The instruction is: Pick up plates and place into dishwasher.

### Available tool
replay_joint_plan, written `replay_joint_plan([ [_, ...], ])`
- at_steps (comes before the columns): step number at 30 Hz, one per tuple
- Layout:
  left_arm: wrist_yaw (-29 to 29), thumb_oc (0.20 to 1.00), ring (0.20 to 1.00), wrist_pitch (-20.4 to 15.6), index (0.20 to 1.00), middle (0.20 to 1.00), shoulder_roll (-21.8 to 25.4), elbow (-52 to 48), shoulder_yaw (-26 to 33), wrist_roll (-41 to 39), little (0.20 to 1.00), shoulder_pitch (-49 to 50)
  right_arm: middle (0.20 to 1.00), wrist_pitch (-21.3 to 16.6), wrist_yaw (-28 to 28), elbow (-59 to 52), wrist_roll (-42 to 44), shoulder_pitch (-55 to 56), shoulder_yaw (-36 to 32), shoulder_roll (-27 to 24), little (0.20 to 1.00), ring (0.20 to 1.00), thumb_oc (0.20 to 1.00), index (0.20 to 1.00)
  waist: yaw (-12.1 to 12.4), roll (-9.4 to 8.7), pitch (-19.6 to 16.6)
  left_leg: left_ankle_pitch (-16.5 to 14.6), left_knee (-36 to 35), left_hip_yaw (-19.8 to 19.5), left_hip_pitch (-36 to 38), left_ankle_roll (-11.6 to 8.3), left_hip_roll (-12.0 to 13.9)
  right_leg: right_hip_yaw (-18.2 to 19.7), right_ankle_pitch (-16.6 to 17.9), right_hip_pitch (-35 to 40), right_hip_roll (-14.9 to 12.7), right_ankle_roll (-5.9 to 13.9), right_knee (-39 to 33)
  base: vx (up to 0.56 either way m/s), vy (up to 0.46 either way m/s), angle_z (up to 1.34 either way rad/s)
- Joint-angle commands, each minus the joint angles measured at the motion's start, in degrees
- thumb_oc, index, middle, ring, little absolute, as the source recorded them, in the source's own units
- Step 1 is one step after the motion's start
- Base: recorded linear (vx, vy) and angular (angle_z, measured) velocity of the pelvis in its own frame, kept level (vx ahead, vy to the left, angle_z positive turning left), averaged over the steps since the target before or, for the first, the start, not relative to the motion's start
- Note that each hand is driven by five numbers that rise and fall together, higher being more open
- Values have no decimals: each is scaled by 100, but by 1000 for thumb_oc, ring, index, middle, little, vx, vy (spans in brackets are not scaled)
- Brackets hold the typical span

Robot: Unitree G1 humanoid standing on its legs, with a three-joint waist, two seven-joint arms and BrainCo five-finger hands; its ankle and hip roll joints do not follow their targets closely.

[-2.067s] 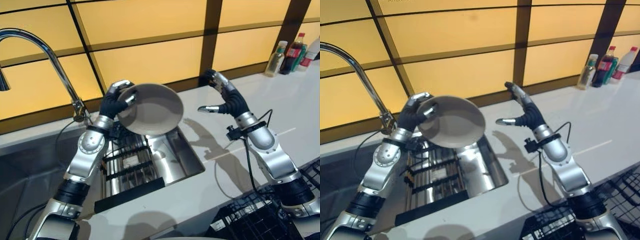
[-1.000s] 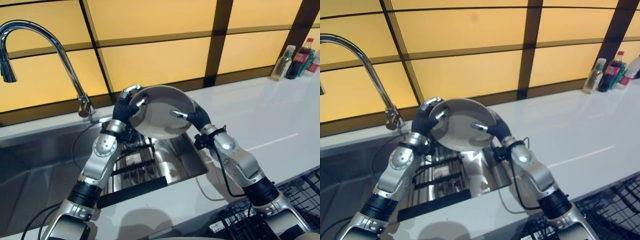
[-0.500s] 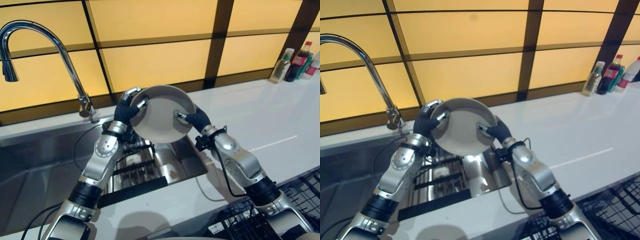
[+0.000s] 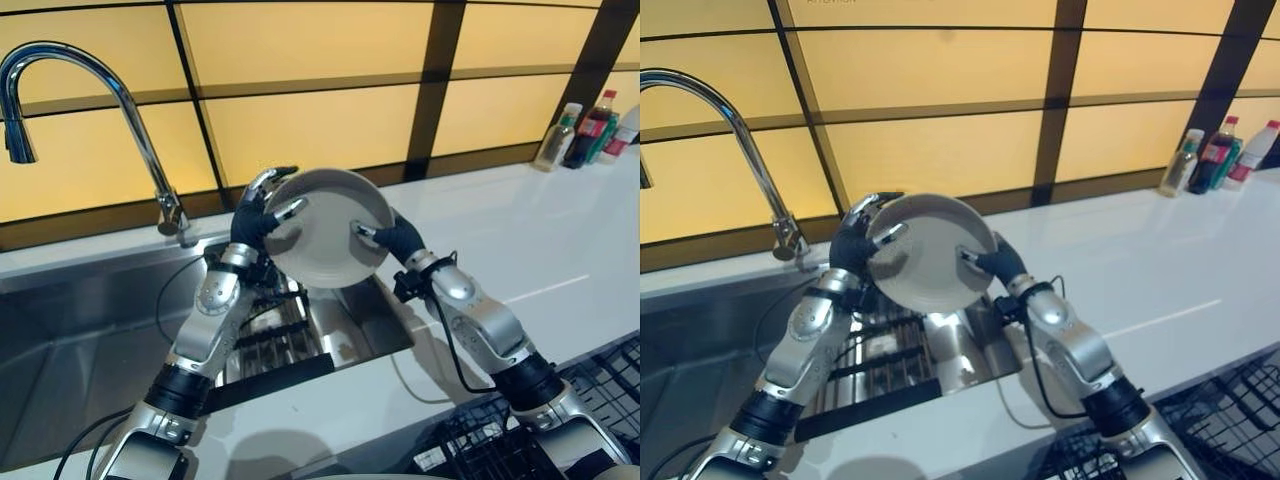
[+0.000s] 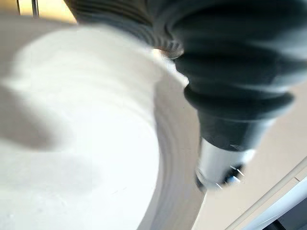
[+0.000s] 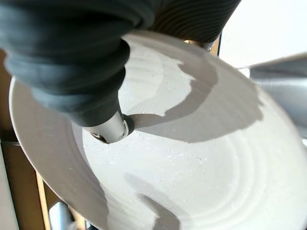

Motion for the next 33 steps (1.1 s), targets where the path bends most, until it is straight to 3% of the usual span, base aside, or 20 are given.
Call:
replay_joint_plan([
  [1,215,1000,1000,-290,1000,1000,42,-14,173,-229,1000,-414,200,-451,-202,-132,-456,-486,-514,-144,200,200,200,200,6,-212,-208,-705,269,125,-45,161,-250,104,-413,-110,-150,363,243,-10,-34,-1],
  [8,346,1000,1000,-354,1000,1000,196,140,634,-632,1000,-303,200,-478,-662,58,-1161,-819,-1157,-1008,200,200,200,200,-103,-260,-222,-764,275,239,4,131,-199,194,-433,-93,-114,353,243,8,-49,-5],
  [14,218,1000,1000,-219,1000,1000,468,56,1158,-770,1000,-38,200,-522,-818,-16,-1416,-240,-2056,-1593,200,200,200,200,-273,-261,-231,-779,225,357,24,144,-189,334,-416,-145,-93,373,229,14,-72,-8],
  [21,8,1000,1000,-117,1000,1000,756,197,1758,-840,1000,257,200,-681,-971,-158,-1706,1049,-3149,-1686,200,200,200,200,-612,-127,-235,-801,72,592,114,209,-231,589,-304,-294,-76,439,166,22,-90,-15],
  [26,-73,1000,1000,-155,1000,1000,808,389,2070,-802,1000,501,200,-654,-938,-126,-2033,1817,-3556,-1638,200,200,200,200,-865,-11,-182,-881,51,814,195,290,-259,824,-204,-487,-85,518,189,31,-68,-29],
  [33,53,1000,1000,-336,1000,1000,755,559,2285,-675,1000,771,200,-825,-1047,117,-2522,2383,-3982,-1836,200,200,200,200,-1280,184,178,-1050,283,1163,162,412,-274,1178,-212,-975,-109,612,602,-14,-4,-35],
])
